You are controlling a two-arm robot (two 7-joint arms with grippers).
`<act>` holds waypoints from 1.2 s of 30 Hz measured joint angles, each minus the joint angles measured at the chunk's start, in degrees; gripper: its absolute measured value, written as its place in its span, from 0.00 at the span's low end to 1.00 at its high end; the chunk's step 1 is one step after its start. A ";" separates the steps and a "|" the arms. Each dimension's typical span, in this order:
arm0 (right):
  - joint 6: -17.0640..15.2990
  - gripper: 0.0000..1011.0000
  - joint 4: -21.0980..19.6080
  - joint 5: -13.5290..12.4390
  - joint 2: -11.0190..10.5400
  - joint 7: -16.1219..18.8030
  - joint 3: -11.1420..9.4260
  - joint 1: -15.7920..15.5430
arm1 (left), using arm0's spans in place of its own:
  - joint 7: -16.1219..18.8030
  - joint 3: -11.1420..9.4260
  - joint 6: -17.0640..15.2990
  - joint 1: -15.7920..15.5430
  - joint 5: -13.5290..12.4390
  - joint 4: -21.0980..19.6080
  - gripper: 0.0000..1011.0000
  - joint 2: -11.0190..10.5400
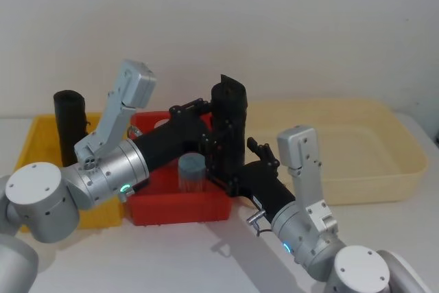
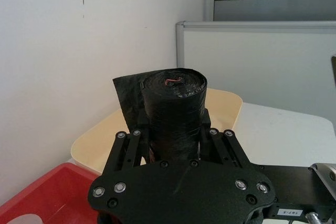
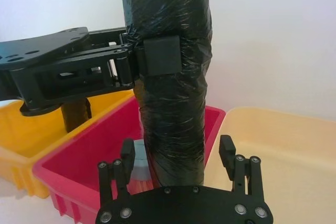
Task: Pick up the garbage bag with the one hand and transfer it to the other hand.
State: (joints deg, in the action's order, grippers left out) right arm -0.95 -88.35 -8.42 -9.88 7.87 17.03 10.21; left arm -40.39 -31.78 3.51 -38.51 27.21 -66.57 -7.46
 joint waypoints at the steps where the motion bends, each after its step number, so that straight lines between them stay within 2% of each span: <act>1: -0.14 0.98 0.03 0.04 0.04 0.02 -0.02 0.06 | 0.00 0.00 0.00 0.00 0.00 0.00 0.49 0.00; 12: -1.44 0.73 -0.31 0.29 0.31 0.83 -0.38 0.34 | 0.00 0.00 0.00 0.00 0.00 0.00 0.49 0.00; 14: -1.67 0.63 -0.80 0.16 0.32 1.27 -0.49 0.22 | 0.00 0.00 0.00 0.00 0.00 0.00 0.49 0.00; 16: -1.85 0.59 -1.33 -0.04 0.33 1.66 -0.61 0.06 | 0.00 0.00 0.00 0.00 0.00 0.00 0.49 0.00; 17: -1.96 0.54 -1.63 -0.17 0.33 1.90 -0.65 -0.05 | 0.00 0.00 0.00 0.00 0.01 -0.01 0.49 0.00; 22: -2.23 0.49 -2.61 -0.55 0.36 2.61 -0.84 -0.33 | -0.01 0.01 0.03 -0.01 0.09 -0.03 0.49 0.01; 31: -2.58 0.49 -4.06 -1.10 0.38 3.43 -1.08 -0.75 | 0.00 0.00 0.08 -0.01 0.11 -0.04 0.49 0.00; 36: -2.71 0.49 -5.04 -1.47 0.39 3.82 -1.13 -0.92 | 0.00 -0.05 0.00 0.01 0.03 0.00 0.65 -0.03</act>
State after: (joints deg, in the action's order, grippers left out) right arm -3.66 -93.39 -9.88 -9.49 11.69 15.90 9.28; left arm -40.39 -31.83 3.51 -38.51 27.24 -66.57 -7.48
